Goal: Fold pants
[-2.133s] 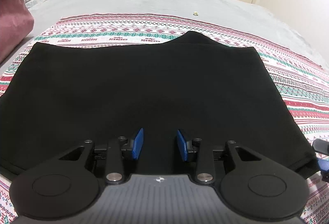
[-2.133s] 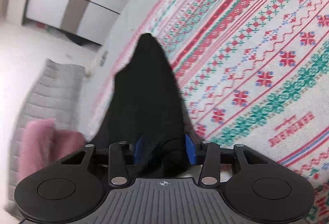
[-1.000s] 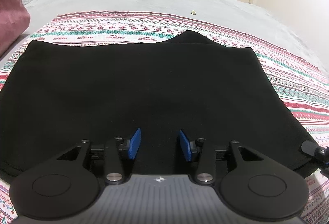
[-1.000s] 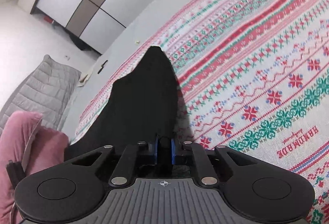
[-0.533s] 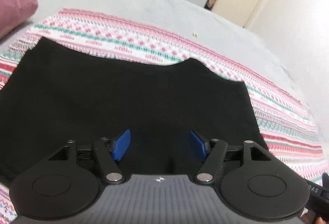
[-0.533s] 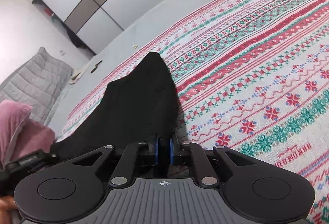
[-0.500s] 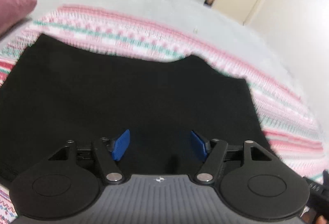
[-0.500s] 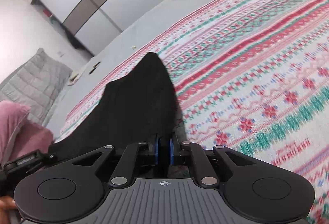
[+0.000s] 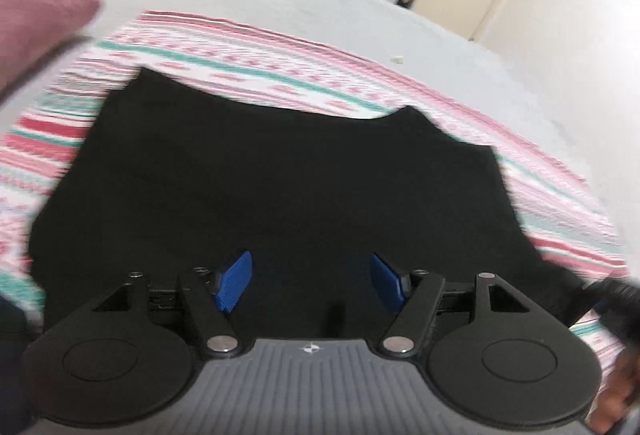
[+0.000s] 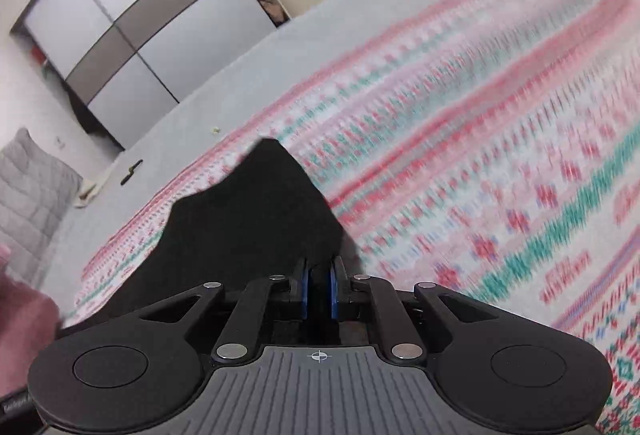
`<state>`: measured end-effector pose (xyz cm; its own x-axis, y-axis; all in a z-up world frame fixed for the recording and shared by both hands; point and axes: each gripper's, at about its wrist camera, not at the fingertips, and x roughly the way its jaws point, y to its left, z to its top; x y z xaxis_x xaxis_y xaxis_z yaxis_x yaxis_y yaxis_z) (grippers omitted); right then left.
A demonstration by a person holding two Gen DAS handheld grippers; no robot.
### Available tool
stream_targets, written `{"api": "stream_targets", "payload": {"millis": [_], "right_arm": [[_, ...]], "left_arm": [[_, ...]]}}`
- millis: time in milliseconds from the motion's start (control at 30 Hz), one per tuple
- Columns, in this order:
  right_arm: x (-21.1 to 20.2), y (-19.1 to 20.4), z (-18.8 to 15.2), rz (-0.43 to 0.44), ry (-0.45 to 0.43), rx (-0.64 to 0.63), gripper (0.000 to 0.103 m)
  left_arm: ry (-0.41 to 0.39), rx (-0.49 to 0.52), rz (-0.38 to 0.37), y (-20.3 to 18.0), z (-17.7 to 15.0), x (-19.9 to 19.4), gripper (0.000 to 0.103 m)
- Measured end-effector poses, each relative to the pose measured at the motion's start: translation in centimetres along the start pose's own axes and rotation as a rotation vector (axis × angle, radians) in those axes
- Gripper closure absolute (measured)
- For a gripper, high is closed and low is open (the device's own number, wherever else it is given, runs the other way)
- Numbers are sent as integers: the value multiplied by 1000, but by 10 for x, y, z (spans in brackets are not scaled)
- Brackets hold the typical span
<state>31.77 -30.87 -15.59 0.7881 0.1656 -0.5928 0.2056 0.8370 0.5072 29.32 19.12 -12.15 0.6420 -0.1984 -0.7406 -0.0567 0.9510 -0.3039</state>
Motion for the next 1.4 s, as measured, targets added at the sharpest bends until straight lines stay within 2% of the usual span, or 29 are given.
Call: {"api": "stream_targets", "payload": {"millis": [167, 233, 300, 333, 400, 500, 567, 600, 700, 767, 900, 967, 1067, 1167, 1233, 1267, 1333, 1367, 1400], "right_arm": [[-10, 75, 6, 45, -75, -166, 94], [-14, 118, 2, 89, -104, -246, 94], [-15, 176, -16, 149, -132, -390, 94], [-14, 202, -30, 176, -132, -473, 94], [-9, 258, -77, 247, -70, -694, 94], [7, 312, -168, 308, 98, -1026, 94], [11, 322, -215, 336, 146, -1150, 94], [11, 323, -231, 348, 155, -1163, 94], [4, 322, -251, 352, 94, -1170, 94], [1, 321, -242, 367, 83, -1131, 94], [-26, 308, -215, 465, -13, -1020, 94], [-31, 301, -211, 518, -29, -994, 94], [-29, 297, -231, 557, 3, -1083, 94], [-15, 295, -257, 514, 48, -1185, 93], [-7, 299, -257, 494, 81, -1150, 86], [-6, 299, -251, 510, 110, -1093, 83], [-10, 297, -232, 579, 192, -976, 65], [-16, 292, -220, 612, 223, -928, 60], [-22, 285, -208, 630, 229, -883, 52]], "left_arm": [[-24, -128, -32, 53, 6, -25, 17], [-51, -230, -23, 86, 11, -40, 17], [-87, -381, -48, 126, 15, -58, 17], [-115, -477, -68, 150, 15, -68, 17], [-164, -601, -61, 183, 13, -82, 18], [-176, -642, 11, 205, 8, -90, 18], [-158, -645, 27, 204, 4, -88, 18], [-146, -639, 11, 201, 3, -86, 18], [-149, -608, -24, 195, 6, -84, 18], [-154, -594, -11, 193, 8, -84, 17], [-145, -597, -35, 194, 11, -79, 18], [-144, -587, -37, 192, 12, -79, 18], [-131, -562, -29, 188, 12, -76, 17], [-110, -560, -29, 186, 12, -68, 14], [-93, -558, -36, 185, 12, -62, 12], [-90, -552, -39, 184, 13, -60, 10], [-87, -531, -30, 182, 17, -55, 6], [-83, -520, -23, 180, 19, -53, 4], [-77, -506, -13, 177, 21, -50, 3]]}}
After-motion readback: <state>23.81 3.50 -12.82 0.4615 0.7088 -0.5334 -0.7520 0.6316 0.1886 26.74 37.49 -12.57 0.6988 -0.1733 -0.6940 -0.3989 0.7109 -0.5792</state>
